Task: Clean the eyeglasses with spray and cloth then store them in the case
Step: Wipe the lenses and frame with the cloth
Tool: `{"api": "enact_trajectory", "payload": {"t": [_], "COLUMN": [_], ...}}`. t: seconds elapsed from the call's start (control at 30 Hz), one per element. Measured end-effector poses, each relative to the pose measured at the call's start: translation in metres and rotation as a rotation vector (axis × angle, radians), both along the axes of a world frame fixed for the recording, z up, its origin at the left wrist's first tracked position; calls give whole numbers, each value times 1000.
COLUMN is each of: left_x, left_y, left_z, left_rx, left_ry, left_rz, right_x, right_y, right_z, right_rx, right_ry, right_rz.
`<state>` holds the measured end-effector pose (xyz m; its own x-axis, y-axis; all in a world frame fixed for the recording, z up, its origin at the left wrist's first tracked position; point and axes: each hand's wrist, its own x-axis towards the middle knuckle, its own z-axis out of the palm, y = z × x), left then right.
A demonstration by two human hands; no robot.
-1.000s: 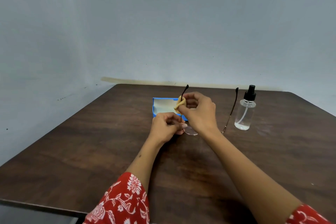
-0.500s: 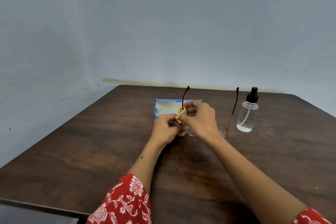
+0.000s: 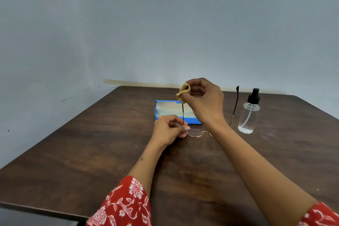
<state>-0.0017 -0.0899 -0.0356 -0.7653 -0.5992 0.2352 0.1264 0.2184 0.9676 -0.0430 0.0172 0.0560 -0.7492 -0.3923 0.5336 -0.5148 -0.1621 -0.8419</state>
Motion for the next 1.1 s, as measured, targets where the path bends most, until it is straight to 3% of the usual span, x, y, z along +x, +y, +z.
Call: {"api": "enact_trajectory", "payload": {"t": [0.33,0.53,0.7,0.8,1.1], "left_x": [1,1,2,2,-3], "left_y": [2,4,7,13,45], "left_z": [3,4,7,9,8], "left_rx": [-4,3,0,23,-32], "left_ry": [-39,-27,-32,-9,-53], "left_rz": [9,13,-1,-38,-172], "right_x": [4,-4,-34,-44,-60], "right_y": [17,68,122,135,147], "right_z": [7,1,-25,-35,-43], "right_rx": [-36,-47,233,458,384], "right_ry": [7,-21,-120,-219,-291], "right_rz": [11,-48,-232,-167,-161]}}
